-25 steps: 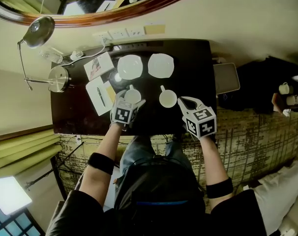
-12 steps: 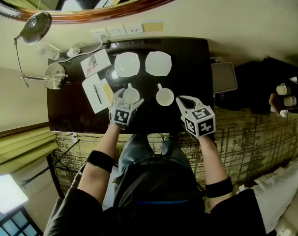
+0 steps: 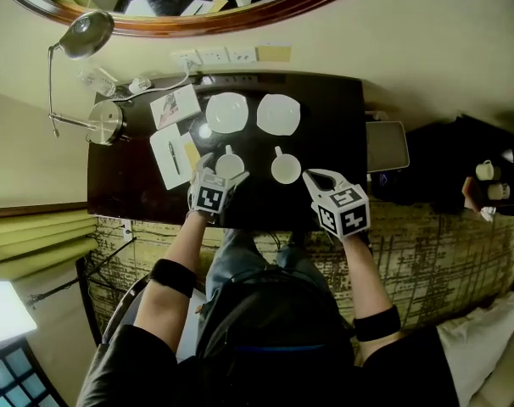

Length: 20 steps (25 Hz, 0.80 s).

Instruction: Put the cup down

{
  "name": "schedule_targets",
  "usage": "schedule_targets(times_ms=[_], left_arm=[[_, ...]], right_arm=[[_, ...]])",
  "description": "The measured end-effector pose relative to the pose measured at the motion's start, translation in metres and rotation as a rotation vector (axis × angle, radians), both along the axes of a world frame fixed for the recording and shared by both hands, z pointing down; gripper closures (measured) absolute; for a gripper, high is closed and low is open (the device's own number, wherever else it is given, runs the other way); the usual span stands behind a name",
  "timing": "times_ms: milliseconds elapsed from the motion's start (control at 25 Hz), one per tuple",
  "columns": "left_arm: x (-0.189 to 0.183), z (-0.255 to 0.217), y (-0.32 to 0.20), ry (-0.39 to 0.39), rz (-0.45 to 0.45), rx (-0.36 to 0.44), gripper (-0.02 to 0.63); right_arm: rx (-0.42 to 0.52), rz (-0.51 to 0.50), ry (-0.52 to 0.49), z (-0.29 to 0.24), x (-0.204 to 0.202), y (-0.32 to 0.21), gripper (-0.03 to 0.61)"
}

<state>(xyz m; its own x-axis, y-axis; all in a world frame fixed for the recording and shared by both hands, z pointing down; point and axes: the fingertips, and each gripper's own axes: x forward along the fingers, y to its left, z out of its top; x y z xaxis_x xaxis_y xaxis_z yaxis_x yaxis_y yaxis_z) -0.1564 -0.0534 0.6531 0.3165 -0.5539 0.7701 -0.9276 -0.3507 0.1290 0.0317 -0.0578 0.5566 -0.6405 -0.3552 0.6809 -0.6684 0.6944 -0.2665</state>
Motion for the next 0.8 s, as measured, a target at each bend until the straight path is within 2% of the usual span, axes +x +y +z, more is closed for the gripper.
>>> schedule_targets(times_ms=[200, 360, 480, 600, 640, 800], left_arm=[[-0.012, -0.048, 0.004, 0.003, -0.083, 0.079, 0.126], [-0.007, -0.092, 0.018, 0.040, -0.123, 0.147, 0.147], [-0.009, -0.121, 0.032, 0.067, -0.172, 0.215, 0.259], [-0.005, -0.142, 0.050, 0.133, -0.239, 0.227, 0.438], [-0.003, -0.147, 0.056, 0.155, -0.255, 0.226, 0.478], [0.001, -0.161, 0.071, 0.178, -0.281, 0.259, 0.573]], right_arm=[[0.015, -0.043, -0.017, -0.009, -0.005, 0.009, 0.578], [0.024, -0.076, -0.036, -0.017, -0.008, 0.017, 0.578], [0.037, -0.088, -0.063, -0.024, -0.013, 0.019, 0.578], [0.046, -0.097, -0.087, -0.039, -0.018, 0.024, 0.578], [0.045, -0.099, -0.086, -0.039, -0.017, 0.026, 0.578], [0.065, -0.103, -0.089, -0.046, -0.013, 0.027, 0.578]])
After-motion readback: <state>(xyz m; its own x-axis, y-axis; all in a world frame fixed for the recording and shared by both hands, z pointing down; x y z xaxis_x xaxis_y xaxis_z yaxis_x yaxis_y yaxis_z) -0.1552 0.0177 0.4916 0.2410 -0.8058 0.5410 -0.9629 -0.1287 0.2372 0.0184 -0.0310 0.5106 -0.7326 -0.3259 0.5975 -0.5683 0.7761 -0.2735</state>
